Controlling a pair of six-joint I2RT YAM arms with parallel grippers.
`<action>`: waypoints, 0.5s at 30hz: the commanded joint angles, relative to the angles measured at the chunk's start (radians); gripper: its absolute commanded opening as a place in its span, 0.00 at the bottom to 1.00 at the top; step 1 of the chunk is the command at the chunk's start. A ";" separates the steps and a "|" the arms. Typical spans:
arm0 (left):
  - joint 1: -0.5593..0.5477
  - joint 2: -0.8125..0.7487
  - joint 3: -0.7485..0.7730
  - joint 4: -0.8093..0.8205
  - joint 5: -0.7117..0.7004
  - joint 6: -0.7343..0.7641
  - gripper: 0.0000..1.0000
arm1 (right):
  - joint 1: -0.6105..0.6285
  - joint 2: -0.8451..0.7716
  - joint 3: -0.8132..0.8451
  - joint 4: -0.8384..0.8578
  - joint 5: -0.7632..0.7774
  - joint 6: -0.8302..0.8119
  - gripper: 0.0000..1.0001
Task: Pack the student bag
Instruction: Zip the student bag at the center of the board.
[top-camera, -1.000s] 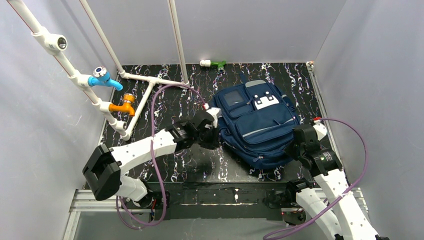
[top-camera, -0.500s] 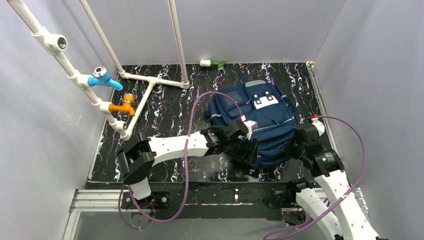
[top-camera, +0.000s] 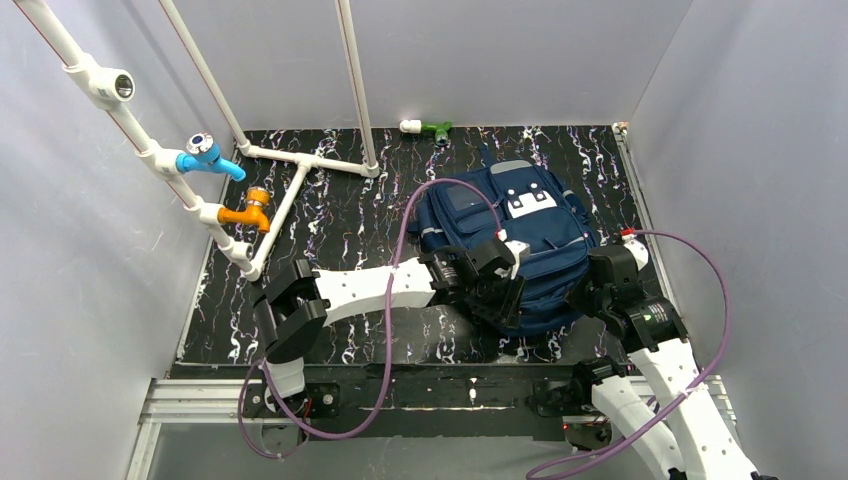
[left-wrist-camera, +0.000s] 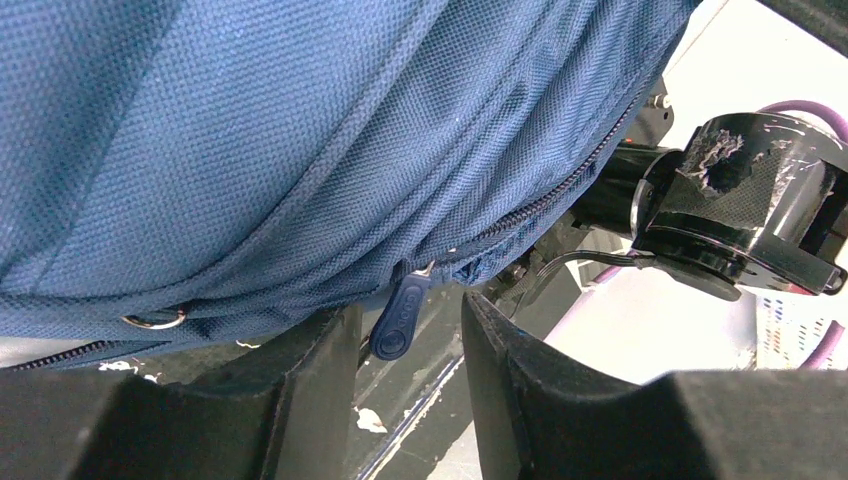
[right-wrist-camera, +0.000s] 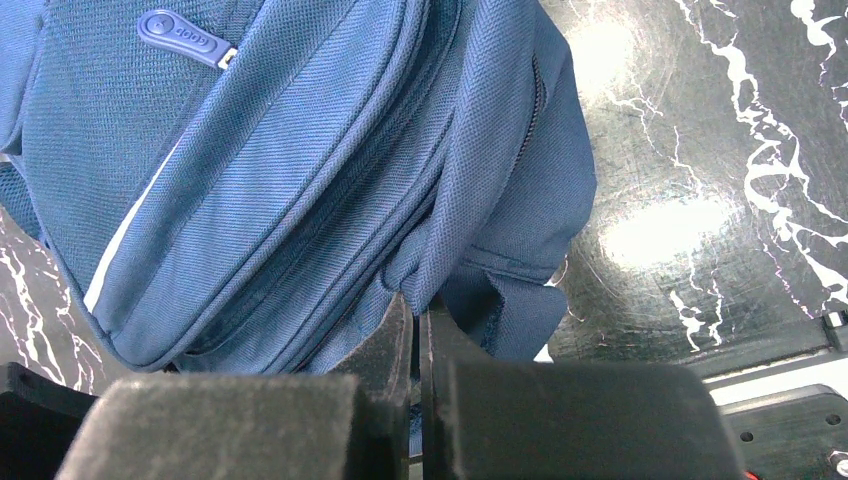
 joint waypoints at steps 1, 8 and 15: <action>-0.003 0.014 0.067 -0.044 -0.010 0.043 0.40 | 0.000 -0.022 0.059 0.182 -0.015 0.021 0.01; -0.005 0.013 0.090 -0.117 -0.060 0.089 0.00 | 0.000 -0.022 0.050 0.167 0.019 0.024 0.01; -0.005 -0.228 -0.152 -0.200 -0.395 0.099 0.00 | 0.000 0.046 0.135 0.016 0.273 0.039 0.01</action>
